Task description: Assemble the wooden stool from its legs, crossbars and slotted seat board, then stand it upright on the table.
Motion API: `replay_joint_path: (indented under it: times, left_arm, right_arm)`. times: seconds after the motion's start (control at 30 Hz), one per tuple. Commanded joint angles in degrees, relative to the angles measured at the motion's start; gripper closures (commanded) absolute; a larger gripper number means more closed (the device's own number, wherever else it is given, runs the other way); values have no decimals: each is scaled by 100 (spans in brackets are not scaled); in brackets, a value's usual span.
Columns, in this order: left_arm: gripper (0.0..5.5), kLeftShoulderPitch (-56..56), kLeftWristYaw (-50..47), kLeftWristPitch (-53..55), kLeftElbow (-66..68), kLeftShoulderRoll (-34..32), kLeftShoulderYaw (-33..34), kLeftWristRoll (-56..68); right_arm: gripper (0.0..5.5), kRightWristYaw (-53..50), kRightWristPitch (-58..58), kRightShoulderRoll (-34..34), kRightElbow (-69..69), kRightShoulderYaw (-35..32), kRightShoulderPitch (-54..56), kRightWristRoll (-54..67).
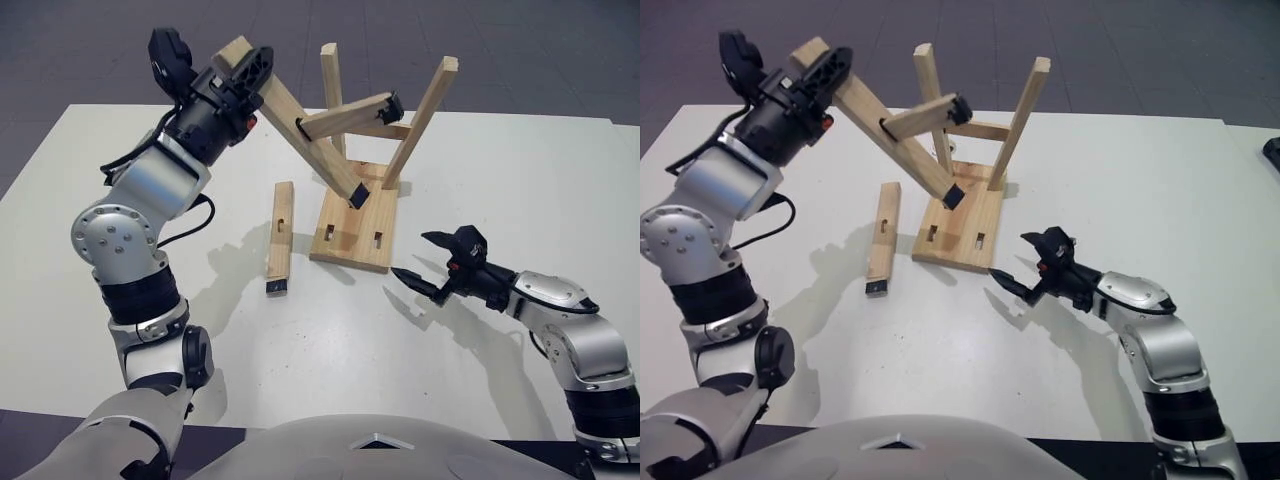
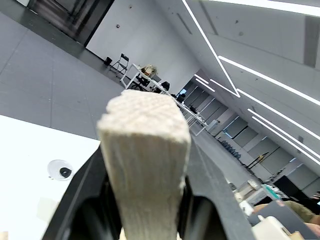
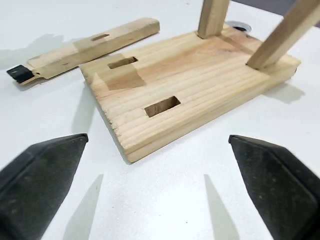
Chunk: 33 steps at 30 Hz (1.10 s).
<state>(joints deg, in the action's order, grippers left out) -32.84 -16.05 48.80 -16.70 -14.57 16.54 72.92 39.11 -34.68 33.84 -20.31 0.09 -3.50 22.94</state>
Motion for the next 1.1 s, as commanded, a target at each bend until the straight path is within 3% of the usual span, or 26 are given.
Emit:
replay_joint_path:
  times: [0.03, 0.2, 0.37, 0.8, 1.1]
  left_arm:
    - [445, 343, -186, -36, -352, -38, -532, -855]
    - [445, 602, -100, -198, -405, 54, -993, -1832]
    - [445, 596, 21, -203, -418, 209, -1000, -2115]
    - [445, 1081, -433, 349, -959, 680, -1121, -2488]
    - [446, 1039, -778, 628, -1333, 966, -971, -2476]
  right_arm:
    - [10, -259, -239, -325, -41, 105, -87, 104]
    - [10, -506, -202, -636, 141, 528, 2, -111]
    - [10, -840, -162, -947, 237, 695, 129, -287]
    - [10, -1449, -302, -1300, -338, 268, 464, -150]
    - [10, -2479, -315, -1778, 352, -53, 632, -534]
